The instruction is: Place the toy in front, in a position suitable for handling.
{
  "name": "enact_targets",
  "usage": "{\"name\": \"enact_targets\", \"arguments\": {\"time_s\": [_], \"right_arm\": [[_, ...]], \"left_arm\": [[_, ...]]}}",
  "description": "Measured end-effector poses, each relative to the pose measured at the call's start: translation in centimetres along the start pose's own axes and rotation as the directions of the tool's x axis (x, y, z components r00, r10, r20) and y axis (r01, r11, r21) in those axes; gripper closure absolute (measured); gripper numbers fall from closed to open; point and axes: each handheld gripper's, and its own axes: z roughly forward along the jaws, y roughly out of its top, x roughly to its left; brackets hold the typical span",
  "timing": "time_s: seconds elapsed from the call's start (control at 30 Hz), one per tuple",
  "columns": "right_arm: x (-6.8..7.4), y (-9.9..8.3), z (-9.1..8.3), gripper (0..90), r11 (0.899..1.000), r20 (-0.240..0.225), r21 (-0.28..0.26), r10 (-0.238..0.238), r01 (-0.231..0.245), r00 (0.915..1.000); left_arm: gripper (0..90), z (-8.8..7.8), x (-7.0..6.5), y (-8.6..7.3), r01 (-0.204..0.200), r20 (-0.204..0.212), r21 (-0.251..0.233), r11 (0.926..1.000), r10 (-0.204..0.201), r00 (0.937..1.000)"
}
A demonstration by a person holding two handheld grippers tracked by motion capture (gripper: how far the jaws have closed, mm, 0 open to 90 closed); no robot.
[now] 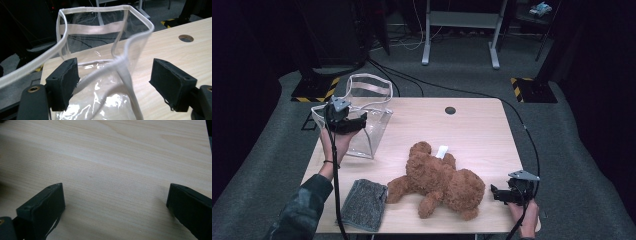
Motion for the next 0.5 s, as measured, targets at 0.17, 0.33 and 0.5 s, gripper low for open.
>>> {"name": "enact_targets", "arguments": {"time_s": [0.17,0.33,0.5], "right_arm": [[0.0,0.0,0.0,1.1,1.000,0.002,0.001,0.001,-0.001,1.0000],[0.0,0.0,0.0,1.1,1.000,0.001,0.001,0.001,-0.001,1.0000],[0.0,0.0,0.0,1.1,1.000,0.002,0.001,0.001,-0.001,1.0000]], "left_arm": [[22.8,-1.1,-1.0,-1.5,-0.007,-0.012,-0.035,0.9994,0.007,0.9999],[23.4,-2.0,-1.3,-2.3,0.013,-0.006,-0.061,0.9981,-0.013,0.9999],[23.3,-2.7,-1.5,-2.6,0.017,-0.010,-0.078,0.9968,-0.018,0.9998]]}}
